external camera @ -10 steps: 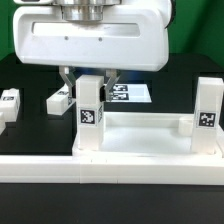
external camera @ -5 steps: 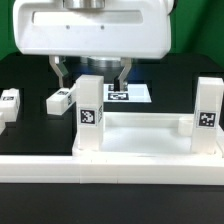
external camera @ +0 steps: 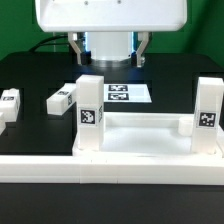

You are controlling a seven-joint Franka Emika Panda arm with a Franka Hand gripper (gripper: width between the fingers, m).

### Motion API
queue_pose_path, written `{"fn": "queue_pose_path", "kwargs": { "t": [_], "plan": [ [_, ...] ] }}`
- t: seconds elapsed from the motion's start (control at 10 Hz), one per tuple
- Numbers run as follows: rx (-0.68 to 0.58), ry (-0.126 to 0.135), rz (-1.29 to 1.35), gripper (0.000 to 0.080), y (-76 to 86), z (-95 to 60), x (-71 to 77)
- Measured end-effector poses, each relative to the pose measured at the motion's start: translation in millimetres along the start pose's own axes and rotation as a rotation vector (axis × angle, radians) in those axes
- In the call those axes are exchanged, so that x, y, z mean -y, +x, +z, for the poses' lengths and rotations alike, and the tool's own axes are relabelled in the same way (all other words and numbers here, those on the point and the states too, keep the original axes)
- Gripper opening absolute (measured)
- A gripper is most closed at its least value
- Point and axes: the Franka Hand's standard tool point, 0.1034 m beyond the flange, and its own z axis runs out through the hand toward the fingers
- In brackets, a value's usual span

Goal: Assemble desk

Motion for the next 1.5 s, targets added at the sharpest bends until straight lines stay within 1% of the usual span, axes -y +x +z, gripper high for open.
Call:
{"fn": "queue_pose_path", "kwargs": {
  "t": [0.6,0.8,0.9,1.0,1.1,1.2,1.3,1.5],
  "plan": [
    [0.004,0.0,0.014,0.0649,-2.0,1.4,0.5],
    [0.017,-0.001,0.121,0.0649,-14.2,2.8,3.7],
    [0.024,-0.004,0.131,0.0649,-19.0,5.5,6.0],
    [0.024,-0.004,0.124,0.0649,-18.5,5.6,5.8],
    [0.026,-0.002,0.175,0.0649,-19.2,6.3,6.7],
    [0.03,0.002,0.302,0.0649,-20.3,7.1,8.8],
    [0.033,0.006,0.367,0.0649,-21.0,7.7,9.5],
    [0.055,0.02,0.641,0.0649,-27.1,14.2,9.6]
  ]
}}
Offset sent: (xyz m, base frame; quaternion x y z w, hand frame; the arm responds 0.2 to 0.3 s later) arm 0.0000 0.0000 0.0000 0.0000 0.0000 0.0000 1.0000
